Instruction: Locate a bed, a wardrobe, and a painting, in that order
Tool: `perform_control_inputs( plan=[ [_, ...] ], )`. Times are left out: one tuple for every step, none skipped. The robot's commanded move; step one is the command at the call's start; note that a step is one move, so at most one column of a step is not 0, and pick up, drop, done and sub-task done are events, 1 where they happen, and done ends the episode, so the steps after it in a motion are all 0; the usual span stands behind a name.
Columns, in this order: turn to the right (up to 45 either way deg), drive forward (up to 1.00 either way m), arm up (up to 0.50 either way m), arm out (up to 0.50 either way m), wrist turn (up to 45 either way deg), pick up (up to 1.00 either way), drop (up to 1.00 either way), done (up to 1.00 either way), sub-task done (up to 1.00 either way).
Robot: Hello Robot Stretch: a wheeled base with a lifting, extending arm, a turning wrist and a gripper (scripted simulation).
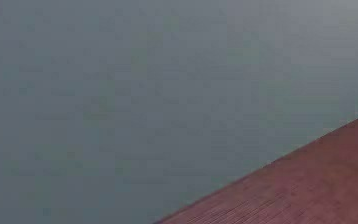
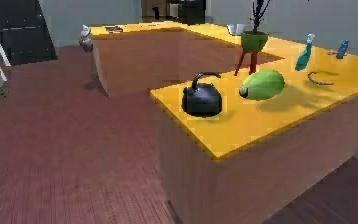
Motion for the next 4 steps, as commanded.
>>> perform_control_inputs(
  plan=[
    [45.0,0.00,0.00,0.00,0.0,0.00,0.00,0.00,0.00],
    [9.0,0.00,0.00,0.00,0.0,0.00,0.00,0.00,0.00],
    [0.0,1.00,0.00,0.00,0.0,0.00,0.00,0.00,0.00],
    [3.0,0.00,0.00,0.00,0.0,0.00,0.00,0.00,0.00]
  ],
)
